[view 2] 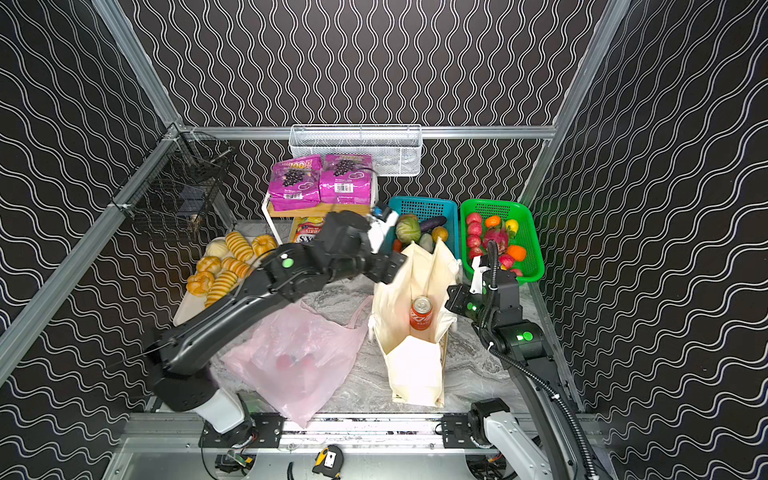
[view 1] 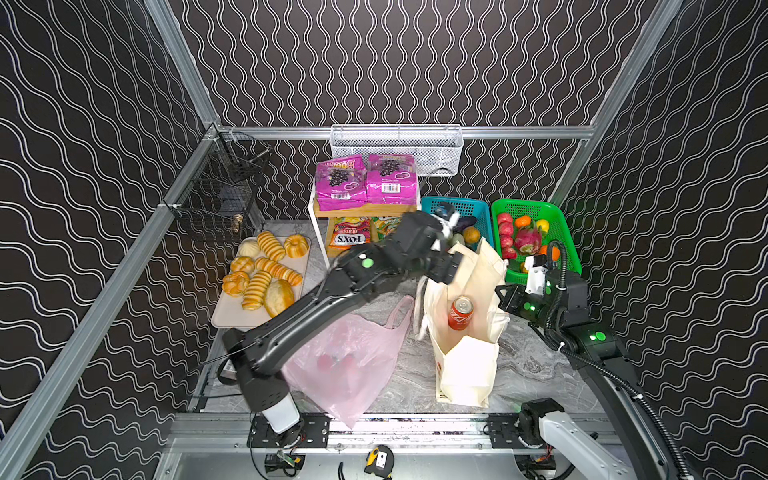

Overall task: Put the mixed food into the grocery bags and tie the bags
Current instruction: 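Withdraw the left gripper from the tote toward the wooden shelf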

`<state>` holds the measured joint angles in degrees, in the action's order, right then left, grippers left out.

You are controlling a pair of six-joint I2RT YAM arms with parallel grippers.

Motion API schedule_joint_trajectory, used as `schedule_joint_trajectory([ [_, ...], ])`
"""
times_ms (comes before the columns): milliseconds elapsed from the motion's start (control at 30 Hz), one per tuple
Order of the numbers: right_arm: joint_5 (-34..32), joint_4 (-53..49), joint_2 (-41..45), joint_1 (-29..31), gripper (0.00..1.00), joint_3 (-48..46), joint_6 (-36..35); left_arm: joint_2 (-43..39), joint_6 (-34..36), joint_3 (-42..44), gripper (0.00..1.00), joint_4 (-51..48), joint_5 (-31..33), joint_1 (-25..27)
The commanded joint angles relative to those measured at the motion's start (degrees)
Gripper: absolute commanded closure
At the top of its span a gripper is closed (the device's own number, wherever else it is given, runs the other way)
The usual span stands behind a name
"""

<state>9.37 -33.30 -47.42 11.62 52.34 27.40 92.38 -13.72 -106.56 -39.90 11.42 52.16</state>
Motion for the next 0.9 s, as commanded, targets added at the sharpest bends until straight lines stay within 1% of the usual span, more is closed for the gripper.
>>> schedule_joint_trajectory([
  [0, -0.1, -2.3, -0.2, 0.1, 0.98, 0.2, 0.6, -5.9, -4.8, 10.2, 0.16, 6.6, -2.3, -5.7],
  [100, -0.2, -2.4, 0.0, 0.1, 0.98, 0.2, 0.6, -11.7, -12.2, 22.7, 0.18, 14.8, -9.1, -12.4],
  [167, -0.1, -2.3, 0.0, 0.0, 0.98, 0.0, 0.9, -13.0, -14.9, 28.0, 0.2, 18.9, -14.2, -15.6],
  [200, 0.0, -2.2, 0.2, 0.1, 0.98, 0.0, 1.1, -12.5, -15.9, 29.7, 0.21, 20.5, -16.9, -16.9],
  [267, 0.4, -1.7, 0.1, 0.1, 0.98, -0.4, 1.6, -10.9, -19.2, 31.5, 0.26, 21.1, -19.2, -19.1],
  [300, 0.6, -1.5, 0.1, 0.1, 0.98, -0.6, 1.7, -10.5, -21.0, 33.1, 0.28, 23.0, -20.1, -20.2],
  [400, 0.7, -1.5, 0.3, 0.0, 0.98, -0.7, 2.0, -10.1, -27.3, 38.9, 0.3, 32.7, -23.5, -24.1],
  [533, 0.4, -1.7, 0.7, 0.1, 0.98, -0.6, 1.5, -6.8, -29.2, 38.9, 0.32, 36.6, -22.6, -25.8],
  [600, 0.2, -2.2, 0.6, 0.1, 0.98, -0.1, 0.9, -4.7, -30.1, 38.2, 0.36, 38.7, -22.8, -26.2],
  [767, -0.9, -3.4, 0.2, 0.1, 0.98, 0.6, 0.0, -0.5, -30.6, 35.0, 0.44, 36.8, -19.0, -26.9],
  [867, -0.7, -3.5, 0.1, 0.1, 0.98, 0.7, -0.2, 1.0, -31.3, 34.8, 0.46, 38.2, -18.2, -27.5],
])
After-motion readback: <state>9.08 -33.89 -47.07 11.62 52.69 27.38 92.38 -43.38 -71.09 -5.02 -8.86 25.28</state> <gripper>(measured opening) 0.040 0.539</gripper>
